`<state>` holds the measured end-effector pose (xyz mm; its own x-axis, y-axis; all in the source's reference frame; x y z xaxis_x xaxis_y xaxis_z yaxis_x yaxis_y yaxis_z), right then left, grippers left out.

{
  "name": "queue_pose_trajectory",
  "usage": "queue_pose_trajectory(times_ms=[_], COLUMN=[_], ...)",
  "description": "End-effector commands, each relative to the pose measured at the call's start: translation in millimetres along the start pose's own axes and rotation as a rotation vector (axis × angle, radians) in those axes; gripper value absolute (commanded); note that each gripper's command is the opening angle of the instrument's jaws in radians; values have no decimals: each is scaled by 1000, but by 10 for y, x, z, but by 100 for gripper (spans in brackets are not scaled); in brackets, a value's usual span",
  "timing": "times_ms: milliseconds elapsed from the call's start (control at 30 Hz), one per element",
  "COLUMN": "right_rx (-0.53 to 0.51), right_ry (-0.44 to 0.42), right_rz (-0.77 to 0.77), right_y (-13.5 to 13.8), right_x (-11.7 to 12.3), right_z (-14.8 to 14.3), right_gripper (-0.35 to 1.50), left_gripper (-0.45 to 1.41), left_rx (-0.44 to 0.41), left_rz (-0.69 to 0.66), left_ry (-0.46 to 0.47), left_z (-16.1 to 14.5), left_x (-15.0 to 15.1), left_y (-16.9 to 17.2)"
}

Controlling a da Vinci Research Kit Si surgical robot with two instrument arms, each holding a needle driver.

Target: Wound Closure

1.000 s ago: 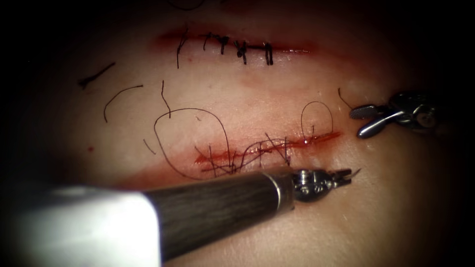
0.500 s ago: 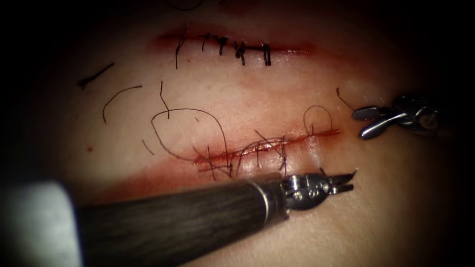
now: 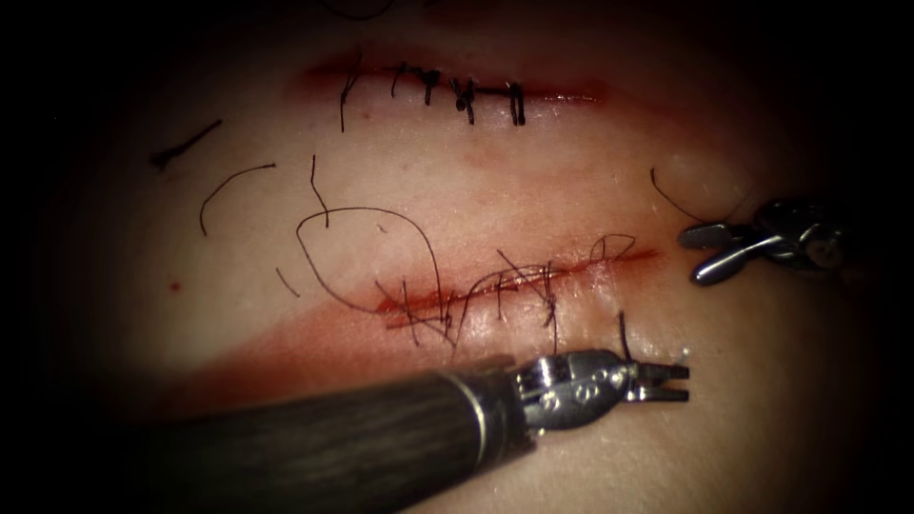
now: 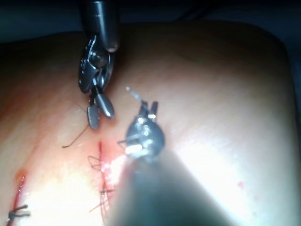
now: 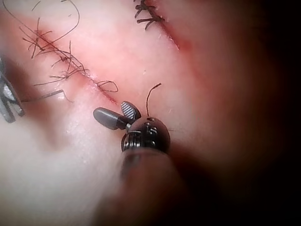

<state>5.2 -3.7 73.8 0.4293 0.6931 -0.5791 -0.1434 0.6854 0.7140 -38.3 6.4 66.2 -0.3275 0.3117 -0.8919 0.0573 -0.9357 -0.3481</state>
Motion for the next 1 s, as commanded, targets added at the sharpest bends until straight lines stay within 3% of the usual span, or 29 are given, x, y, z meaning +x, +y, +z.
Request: queue_pose_trajectory(times_ms=[33,67,100,367,433,733,867,1000], right_rx=[2,2,2,-2,-3,-11,-28,-126], right_ry=[1,1,1,12,12,15,29,20], right_rz=[-1,-1,-3,-6,-7,-16,-54,-145], right_y=[-1,-1,-2,-13,-14,-27,-49,-75], right_x=[-8,-8,-10,-17,-18,-29,-23,-1], right_z=[9,9,10,13,14,20,29,45], right_gripper=[130,130,130,130,130,130,130,130], left_gripper=[-45,-45,-45,-45,-45,-45,-45,-45], left_rx=[24,24,77,227,238,344,372,376], left_rz=[43,43,128,354,366,407,410,416], left_ry=[10,10,-10,-46,-42,51,70,55], left_z=[1,1,-10,-38,-41,-114,-149,-162], left_x=[12,12,32,56,60,118,121,92], left_y=[2,2,5,-10,-12,-47,-61,-67])
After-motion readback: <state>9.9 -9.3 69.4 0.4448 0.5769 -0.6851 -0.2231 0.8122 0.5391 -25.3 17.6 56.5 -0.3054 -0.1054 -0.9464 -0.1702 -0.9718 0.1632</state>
